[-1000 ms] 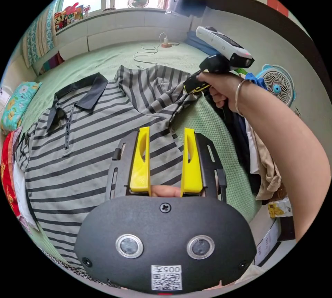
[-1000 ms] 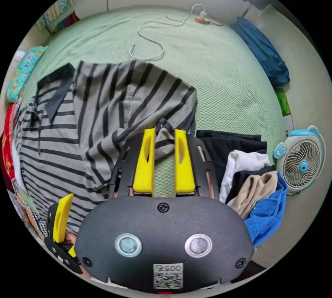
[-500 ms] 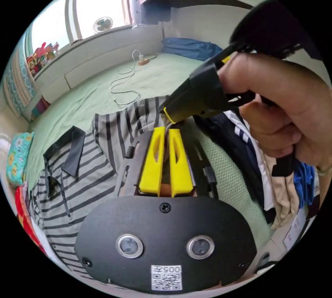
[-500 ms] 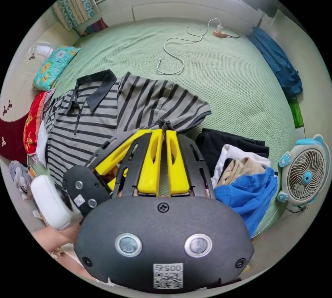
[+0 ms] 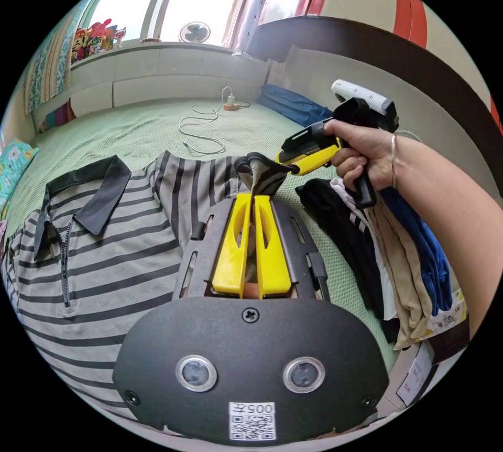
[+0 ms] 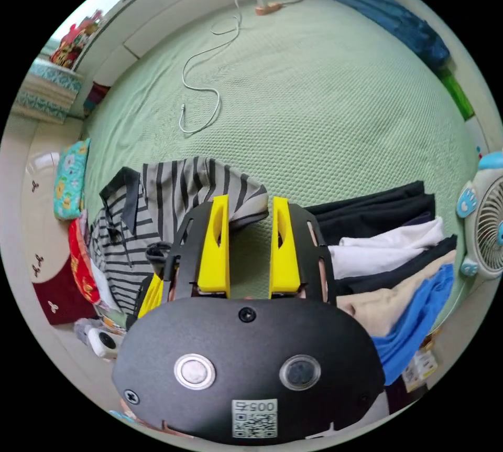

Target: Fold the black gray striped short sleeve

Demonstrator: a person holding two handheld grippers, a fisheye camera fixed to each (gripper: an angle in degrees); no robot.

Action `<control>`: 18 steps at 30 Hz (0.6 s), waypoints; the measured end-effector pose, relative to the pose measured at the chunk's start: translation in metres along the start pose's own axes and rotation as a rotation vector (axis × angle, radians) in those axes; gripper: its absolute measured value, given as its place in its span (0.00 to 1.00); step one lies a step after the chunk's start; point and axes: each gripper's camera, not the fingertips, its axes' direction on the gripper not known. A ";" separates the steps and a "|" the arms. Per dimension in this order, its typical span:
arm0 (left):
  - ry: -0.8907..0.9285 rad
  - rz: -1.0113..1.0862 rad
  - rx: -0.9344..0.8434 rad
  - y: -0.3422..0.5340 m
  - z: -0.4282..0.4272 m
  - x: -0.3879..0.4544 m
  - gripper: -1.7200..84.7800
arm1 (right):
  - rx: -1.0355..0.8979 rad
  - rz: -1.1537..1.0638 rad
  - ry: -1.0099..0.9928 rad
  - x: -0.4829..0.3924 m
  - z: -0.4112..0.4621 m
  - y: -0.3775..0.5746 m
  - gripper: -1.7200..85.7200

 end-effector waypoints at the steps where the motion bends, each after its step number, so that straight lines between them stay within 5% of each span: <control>1: 0.010 -0.006 0.009 0.004 -0.003 -0.003 0.03 | 0.016 0.005 -0.022 0.000 -0.001 -0.001 0.08; 11: -0.134 -0.104 0.290 0.067 -0.091 -0.020 0.05 | 0.154 -0.398 0.100 -0.163 -0.038 0.007 0.01; 18: -0.238 -0.173 0.177 0.135 -0.117 -0.064 0.08 | 0.031 -0.577 0.125 -0.296 0.080 0.021 0.01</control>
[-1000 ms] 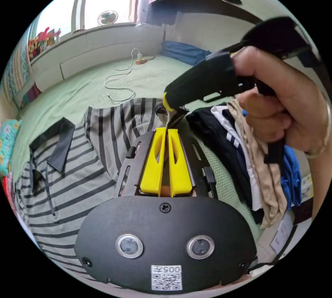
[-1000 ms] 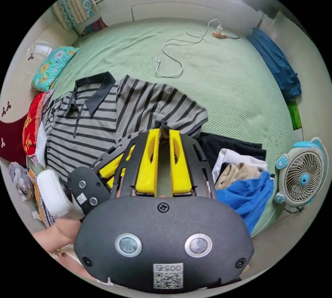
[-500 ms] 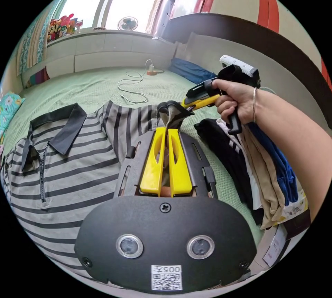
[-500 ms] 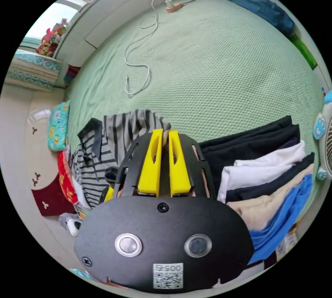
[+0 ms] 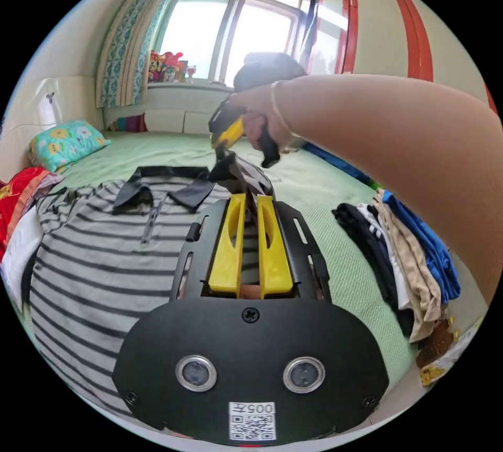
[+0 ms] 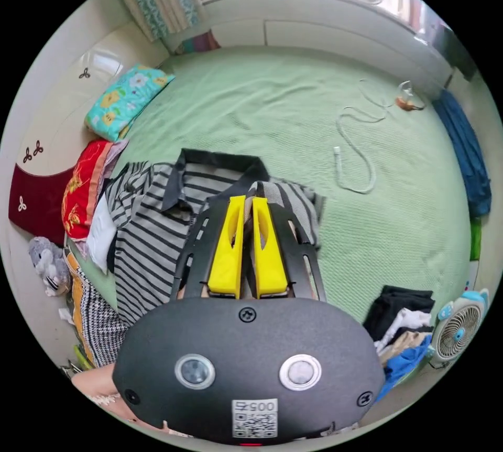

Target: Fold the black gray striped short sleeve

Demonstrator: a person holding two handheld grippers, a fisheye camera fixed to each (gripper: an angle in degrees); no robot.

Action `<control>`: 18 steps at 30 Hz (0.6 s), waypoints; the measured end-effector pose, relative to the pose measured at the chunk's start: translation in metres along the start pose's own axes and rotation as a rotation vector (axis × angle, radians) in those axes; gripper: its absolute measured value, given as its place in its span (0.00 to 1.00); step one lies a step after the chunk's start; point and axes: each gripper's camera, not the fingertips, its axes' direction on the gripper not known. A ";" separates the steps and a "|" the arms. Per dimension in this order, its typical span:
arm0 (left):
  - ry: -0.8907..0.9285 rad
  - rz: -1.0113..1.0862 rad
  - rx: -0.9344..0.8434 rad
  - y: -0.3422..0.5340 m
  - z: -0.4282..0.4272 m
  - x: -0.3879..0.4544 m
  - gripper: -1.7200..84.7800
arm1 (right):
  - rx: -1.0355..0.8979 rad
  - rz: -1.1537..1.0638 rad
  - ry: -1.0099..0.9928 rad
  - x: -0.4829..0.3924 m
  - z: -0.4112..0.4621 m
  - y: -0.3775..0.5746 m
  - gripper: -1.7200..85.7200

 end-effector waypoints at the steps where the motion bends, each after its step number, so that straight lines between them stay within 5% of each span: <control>1: -0.003 0.008 -0.034 0.009 -0.001 -0.010 0.08 | -0.015 0.002 0.017 -0.006 0.013 -0.002 0.02; 5: -0.035 0.062 -0.054 0.021 0.000 -0.031 0.09 | -0.108 -0.017 -0.029 -0.030 0.060 -0.006 0.09; 11: -0.046 -0.009 -0.104 -0.010 0.040 -0.075 0.13 | 0.135 -0.285 -0.029 -0.034 -0.042 0.052 0.16; 15: -0.068 -0.052 -0.190 -0.012 0.070 -0.088 0.12 | 0.060 -0.362 0.160 -0.015 -0.030 0.134 0.18; 18: -0.100 -0.057 -0.247 -0.006 0.092 -0.085 0.11 | -0.022 -0.299 0.117 -0.001 0.004 0.173 0.18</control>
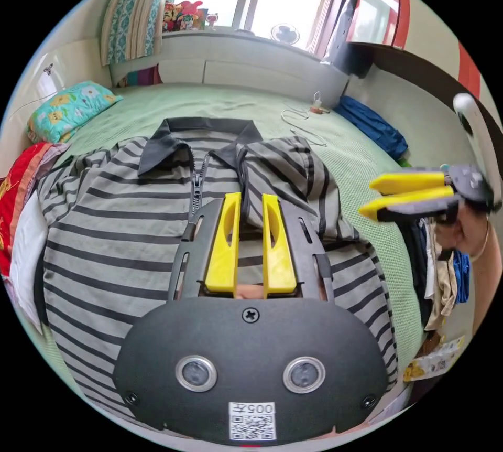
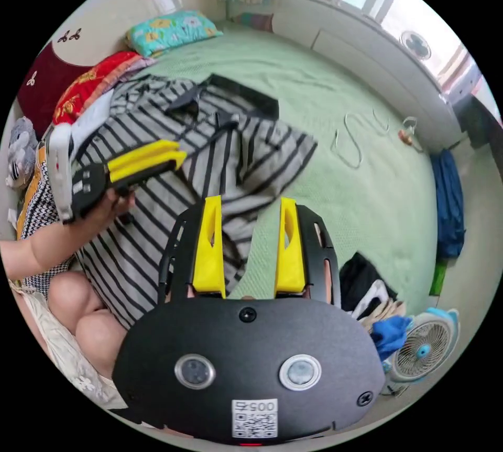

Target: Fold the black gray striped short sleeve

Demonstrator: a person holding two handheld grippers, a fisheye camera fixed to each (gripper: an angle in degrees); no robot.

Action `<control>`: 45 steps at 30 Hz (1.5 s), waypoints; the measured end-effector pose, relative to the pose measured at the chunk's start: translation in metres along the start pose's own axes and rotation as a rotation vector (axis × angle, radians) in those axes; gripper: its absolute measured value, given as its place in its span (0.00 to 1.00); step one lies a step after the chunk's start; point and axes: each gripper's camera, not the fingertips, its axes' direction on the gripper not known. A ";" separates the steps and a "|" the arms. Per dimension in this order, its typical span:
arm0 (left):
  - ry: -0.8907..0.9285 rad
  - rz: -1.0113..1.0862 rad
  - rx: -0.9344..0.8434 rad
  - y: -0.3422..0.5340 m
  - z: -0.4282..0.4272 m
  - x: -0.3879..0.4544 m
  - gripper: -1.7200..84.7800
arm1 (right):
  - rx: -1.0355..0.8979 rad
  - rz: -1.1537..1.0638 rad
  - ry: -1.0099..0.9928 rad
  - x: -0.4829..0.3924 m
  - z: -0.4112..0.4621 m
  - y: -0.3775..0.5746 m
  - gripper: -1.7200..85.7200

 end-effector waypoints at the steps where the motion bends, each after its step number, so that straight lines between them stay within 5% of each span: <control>1: -0.011 -0.008 -0.022 0.000 0.006 0.003 0.10 | -0.009 0.009 -0.005 -0.002 0.007 0.005 0.18; 9: -0.053 0.076 -0.083 0.021 0.015 0.031 0.03 | -0.025 0.109 0.105 -0.018 0.023 0.039 0.02; 20: -0.017 0.147 -0.030 -0.022 0.020 0.010 0.11 | -0.003 0.064 -0.059 0.017 0.005 -0.018 0.17; 24: -0.016 0.173 -0.083 -0.018 0.042 0.020 0.11 | -0.147 -0.154 -0.362 0.001 0.001 -0.036 0.16; 26: 0.012 0.183 -0.075 -0.012 0.047 0.023 0.11 | -0.153 -0.190 -0.261 -0.008 -0.007 -0.027 0.17; 32: -0.011 0.182 -0.062 -0.012 0.047 0.035 0.11 | 0.143 0.168 -0.169 0.025 -0.014 -0.021 0.17; 39: -0.027 0.194 -0.088 -0.012 0.050 0.036 0.10 | 0.024 0.388 0.037 0.010 0.050 -0.030 0.15; 45: -0.051 0.178 -0.130 -0.020 0.060 0.036 0.08 | 0.125 0.500 0.133 -0.001 0.031 -0.022 0.01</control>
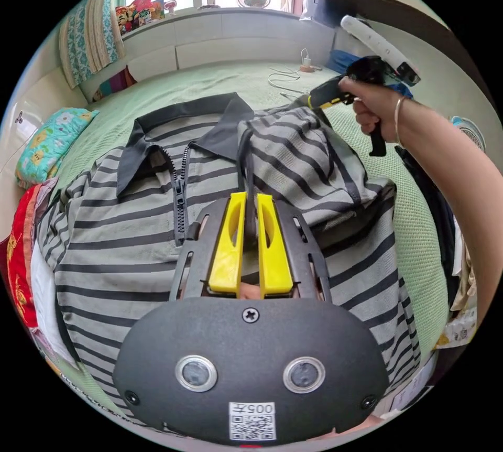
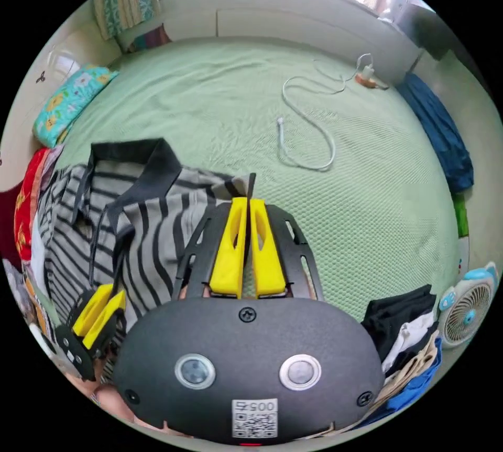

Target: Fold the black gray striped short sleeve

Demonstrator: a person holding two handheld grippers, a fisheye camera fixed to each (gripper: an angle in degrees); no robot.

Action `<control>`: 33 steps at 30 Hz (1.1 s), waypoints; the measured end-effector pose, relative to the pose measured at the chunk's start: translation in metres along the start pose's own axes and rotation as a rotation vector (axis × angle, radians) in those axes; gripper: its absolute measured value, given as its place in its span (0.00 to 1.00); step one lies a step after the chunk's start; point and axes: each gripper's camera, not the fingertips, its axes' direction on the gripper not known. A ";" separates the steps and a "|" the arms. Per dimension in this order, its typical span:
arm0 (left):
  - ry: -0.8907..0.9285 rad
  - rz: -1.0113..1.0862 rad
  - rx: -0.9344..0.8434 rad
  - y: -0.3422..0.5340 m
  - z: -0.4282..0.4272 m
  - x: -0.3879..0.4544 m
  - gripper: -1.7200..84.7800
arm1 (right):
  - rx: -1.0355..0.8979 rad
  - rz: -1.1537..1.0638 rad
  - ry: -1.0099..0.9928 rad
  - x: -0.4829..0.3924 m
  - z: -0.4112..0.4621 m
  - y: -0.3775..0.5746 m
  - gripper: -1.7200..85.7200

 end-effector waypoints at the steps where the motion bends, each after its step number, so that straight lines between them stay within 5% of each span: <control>1: -0.003 -0.007 -0.020 -0.004 0.003 -0.002 0.07 | -0.005 0.005 0.002 -0.001 0.000 0.001 0.01; 4: 0.003 -0.016 -0.040 -0.011 0.002 -0.008 0.07 | -0.067 -0.030 0.084 -0.012 -0.002 0.015 0.02; 11: -0.008 -0.007 0.062 0.044 -0.106 -0.029 0.10 | 0.193 -0.212 -0.058 -0.021 -0.148 0.159 0.09; 16: 0.019 -0.020 0.030 0.108 -0.156 -0.033 0.11 | 0.113 -0.293 -0.032 -0.049 -0.184 0.332 0.11; 21: -0.027 0.020 -0.044 0.160 -0.179 -0.038 0.12 | -0.034 -0.150 -0.018 -0.069 -0.185 0.453 0.10; 33: -0.099 -0.070 -0.114 0.238 -0.196 -0.145 0.12 | -0.057 -0.122 0.145 -0.108 -0.227 0.540 0.00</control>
